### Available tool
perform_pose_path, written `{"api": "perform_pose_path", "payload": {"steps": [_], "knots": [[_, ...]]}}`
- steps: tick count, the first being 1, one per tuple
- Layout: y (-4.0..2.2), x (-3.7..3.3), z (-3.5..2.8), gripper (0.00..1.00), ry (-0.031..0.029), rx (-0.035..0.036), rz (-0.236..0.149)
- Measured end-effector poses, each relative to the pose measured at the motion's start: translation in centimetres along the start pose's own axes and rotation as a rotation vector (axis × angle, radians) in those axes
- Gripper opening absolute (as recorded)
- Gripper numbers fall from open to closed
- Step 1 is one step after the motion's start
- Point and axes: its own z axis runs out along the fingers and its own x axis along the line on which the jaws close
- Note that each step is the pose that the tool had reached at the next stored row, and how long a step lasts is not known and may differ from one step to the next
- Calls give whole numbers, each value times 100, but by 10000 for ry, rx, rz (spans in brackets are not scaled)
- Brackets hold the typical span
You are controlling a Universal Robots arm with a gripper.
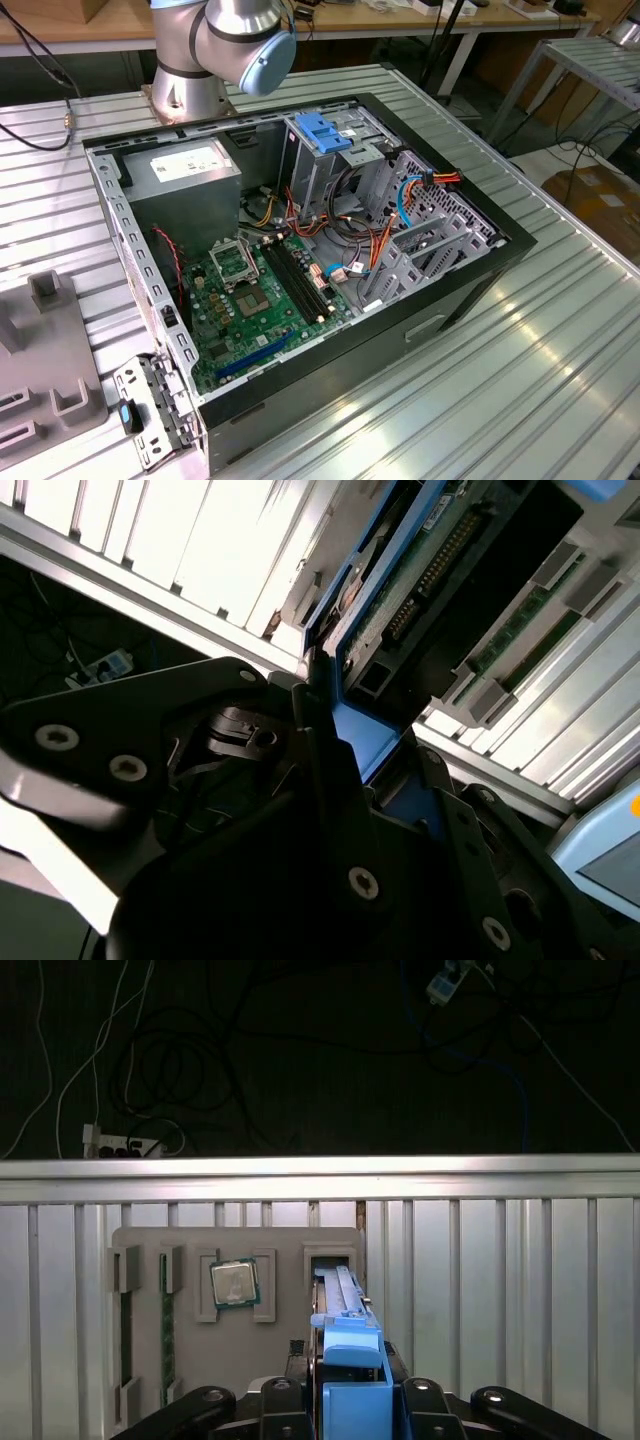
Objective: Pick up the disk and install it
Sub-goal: 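Pick up the disk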
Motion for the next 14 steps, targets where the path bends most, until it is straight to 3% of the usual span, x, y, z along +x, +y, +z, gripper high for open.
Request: {"api": "perform_pose_path", "payload": {"steps": [14], "knots": [[0,0,-35,37,0,-2,0]]}}
